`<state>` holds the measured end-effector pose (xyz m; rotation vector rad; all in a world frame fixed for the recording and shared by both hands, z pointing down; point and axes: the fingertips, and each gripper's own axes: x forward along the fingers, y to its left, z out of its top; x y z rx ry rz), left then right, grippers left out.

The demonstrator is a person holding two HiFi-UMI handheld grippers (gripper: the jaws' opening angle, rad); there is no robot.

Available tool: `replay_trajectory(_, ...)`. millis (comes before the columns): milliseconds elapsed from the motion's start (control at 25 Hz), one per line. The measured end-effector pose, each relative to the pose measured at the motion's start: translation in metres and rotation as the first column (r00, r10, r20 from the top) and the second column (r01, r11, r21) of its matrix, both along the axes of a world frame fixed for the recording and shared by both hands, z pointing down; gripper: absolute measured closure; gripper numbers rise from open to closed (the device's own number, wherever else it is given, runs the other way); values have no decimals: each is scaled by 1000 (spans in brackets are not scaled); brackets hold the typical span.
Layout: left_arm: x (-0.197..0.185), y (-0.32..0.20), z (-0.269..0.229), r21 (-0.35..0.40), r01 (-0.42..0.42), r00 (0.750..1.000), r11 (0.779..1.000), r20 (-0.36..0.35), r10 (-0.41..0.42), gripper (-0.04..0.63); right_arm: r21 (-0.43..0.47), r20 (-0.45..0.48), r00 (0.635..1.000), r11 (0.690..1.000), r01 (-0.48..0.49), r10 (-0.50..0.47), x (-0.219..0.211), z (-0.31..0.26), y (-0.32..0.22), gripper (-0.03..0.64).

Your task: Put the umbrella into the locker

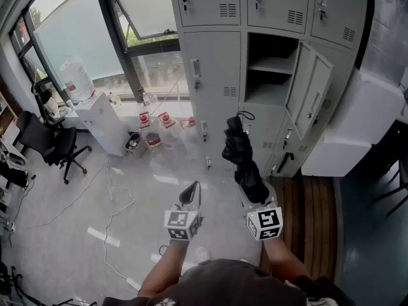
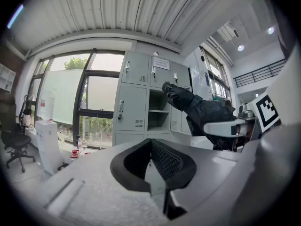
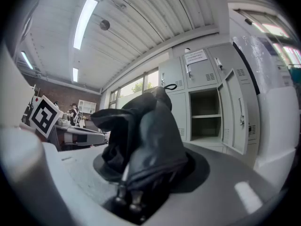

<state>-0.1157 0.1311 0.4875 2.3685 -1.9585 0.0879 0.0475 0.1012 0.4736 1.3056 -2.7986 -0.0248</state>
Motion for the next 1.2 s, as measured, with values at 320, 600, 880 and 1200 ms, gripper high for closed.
replay_trajectory(320, 8, 2, 2, -2, -17, 1000, 1000, -10, 17, 591, 24, -4, 1000, 1000, 4, -4, -4, -3, 0, 394)
replay_trajectory(600, 11, -2, 7, -16, -24, 1000, 1000, -12, 24, 591, 43, 15, 1000, 999, 21, -22, -6, -9, -2, 393)
replay_trajectory(880, 4, -10, 5, -12, -23, 1000, 1000, -14, 23, 591, 52, 73, 996, 997, 51, -55, -16, -19, -8, 388)
replay_trajectory(1200, -13, -20, 2, -6, -28, 1000, 1000, -11, 28, 591, 24, 68, 995, 997, 74, -76, -38, -13, -18, 388)
